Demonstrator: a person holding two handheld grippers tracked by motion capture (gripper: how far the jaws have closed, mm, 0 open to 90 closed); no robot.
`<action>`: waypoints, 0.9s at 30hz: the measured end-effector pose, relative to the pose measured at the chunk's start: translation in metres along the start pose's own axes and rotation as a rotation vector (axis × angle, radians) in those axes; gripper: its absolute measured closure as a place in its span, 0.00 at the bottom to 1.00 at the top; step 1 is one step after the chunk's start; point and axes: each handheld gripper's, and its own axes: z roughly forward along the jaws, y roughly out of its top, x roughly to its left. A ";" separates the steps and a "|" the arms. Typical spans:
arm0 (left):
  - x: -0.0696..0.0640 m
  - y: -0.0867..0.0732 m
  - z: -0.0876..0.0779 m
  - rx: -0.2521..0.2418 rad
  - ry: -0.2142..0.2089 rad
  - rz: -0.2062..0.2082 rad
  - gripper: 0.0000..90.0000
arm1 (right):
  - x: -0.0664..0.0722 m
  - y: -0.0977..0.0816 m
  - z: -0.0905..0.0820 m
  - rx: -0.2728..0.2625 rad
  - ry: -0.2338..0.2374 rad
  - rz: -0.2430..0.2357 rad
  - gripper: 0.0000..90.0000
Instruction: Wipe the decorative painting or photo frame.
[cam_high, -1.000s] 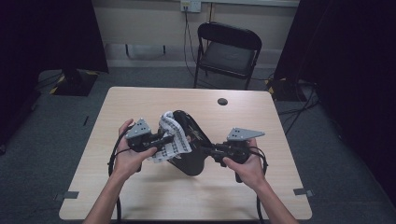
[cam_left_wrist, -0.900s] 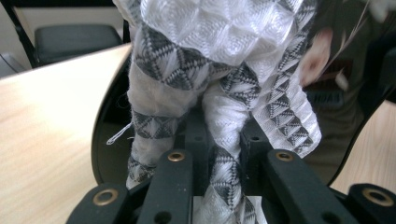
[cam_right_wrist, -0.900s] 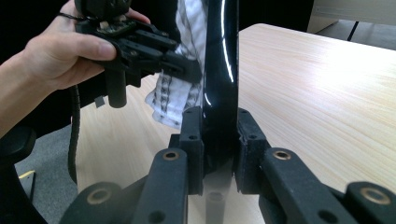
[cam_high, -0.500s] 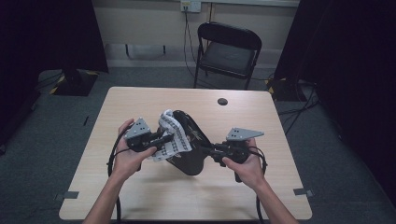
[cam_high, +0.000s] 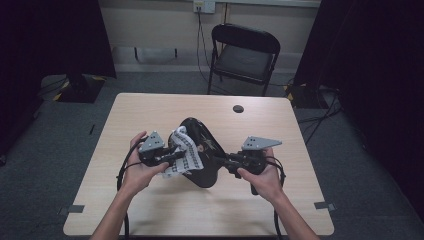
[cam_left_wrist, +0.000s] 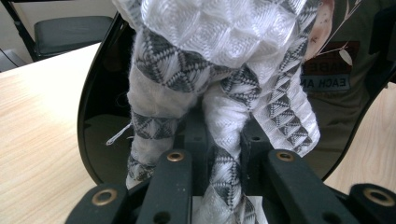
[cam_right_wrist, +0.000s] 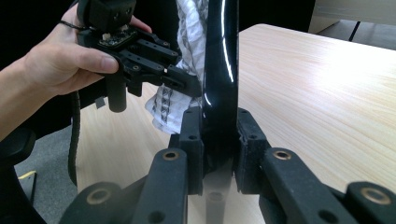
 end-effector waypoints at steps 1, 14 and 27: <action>0.000 0.001 -0.002 -0.027 0.001 -0.018 0.86 | 0.000 0.000 0.000 0.000 0.002 -0.001 0.86; 0.000 -0.009 0.002 0.043 0.024 0.001 0.85 | 0.000 -0.001 0.001 -0.003 0.005 0.002 0.85; 0.003 -0.007 -0.003 0.012 -0.002 -0.019 0.86 | 0.000 0.000 0.002 -0.004 0.009 -0.003 0.86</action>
